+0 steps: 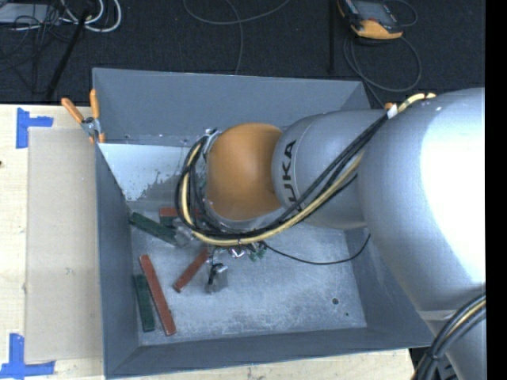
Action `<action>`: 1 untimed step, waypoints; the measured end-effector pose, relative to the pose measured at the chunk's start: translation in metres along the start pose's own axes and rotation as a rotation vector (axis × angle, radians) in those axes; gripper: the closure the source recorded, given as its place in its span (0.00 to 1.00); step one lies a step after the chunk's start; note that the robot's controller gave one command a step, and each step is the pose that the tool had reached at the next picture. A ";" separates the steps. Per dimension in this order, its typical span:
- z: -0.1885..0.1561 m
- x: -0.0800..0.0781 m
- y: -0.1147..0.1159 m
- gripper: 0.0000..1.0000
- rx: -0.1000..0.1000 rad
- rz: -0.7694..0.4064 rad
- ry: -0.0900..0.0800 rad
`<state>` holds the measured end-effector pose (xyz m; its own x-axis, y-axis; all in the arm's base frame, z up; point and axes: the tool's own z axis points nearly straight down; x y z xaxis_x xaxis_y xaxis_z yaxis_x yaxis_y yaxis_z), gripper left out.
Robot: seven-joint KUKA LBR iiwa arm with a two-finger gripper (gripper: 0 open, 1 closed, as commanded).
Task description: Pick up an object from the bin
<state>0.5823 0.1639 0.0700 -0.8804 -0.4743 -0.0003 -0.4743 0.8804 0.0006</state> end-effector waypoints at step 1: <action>0.000 0.000 0.000 1.00 0.000 0.002 -0.001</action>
Offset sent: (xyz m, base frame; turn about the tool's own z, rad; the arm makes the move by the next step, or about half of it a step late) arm 0.0000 0.0000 0.0000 0.0000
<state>0.5827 0.1636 0.0703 -0.8812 -0.4727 -0.0014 -0.4727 0.8812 0.0004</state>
